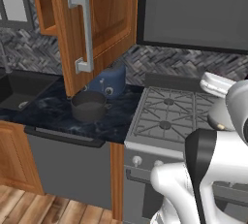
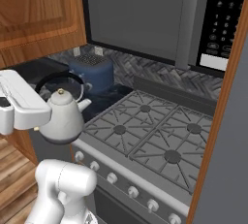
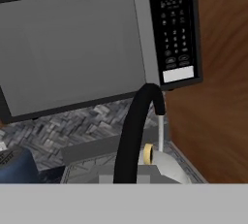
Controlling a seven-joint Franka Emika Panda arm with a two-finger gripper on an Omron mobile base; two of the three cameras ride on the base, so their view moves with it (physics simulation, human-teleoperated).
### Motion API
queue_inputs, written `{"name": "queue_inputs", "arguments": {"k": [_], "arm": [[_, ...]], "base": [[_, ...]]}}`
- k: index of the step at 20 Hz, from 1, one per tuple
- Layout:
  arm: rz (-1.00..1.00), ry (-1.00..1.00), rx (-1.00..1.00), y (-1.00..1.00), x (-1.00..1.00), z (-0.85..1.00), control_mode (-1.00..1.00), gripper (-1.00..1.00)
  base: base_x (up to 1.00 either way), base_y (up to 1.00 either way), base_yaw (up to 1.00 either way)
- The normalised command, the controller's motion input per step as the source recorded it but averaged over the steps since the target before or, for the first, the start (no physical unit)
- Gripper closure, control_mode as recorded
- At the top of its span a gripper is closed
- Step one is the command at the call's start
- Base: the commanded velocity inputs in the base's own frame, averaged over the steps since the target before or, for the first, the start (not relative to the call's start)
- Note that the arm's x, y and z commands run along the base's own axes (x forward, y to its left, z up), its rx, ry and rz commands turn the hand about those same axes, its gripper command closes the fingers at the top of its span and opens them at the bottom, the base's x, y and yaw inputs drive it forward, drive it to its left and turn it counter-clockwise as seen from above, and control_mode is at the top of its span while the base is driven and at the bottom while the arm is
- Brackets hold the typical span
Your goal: Pick the kettle from the cabinet and place it on a stove burner. Then pick the pot from the counter and place it on another stove burner. Finally, turn both burners on.
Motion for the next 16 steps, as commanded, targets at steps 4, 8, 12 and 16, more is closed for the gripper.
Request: {"name": "queue_inputs", "arguments": {"k": [4,8,12,16], "arm": [[0.0,0.0,0.0,-0.05,0.55,-0.01,-1.0,1.0],[0.0,0.0,0.0,-0.01,0.65,-0.06,-1.0,1.0],[0.0,0.0,0.0,0.0,0.6,-0.08,-1.0,1.0],[0.0,0.0,0.0,-0.16,0.32,-0.13,-1.0,1.0]], "base": [[0.0,0.0,0.0],[0.0,0.0,0.0],[0.0,0.0,0.0],[0.0,0.0,0.0]]}}
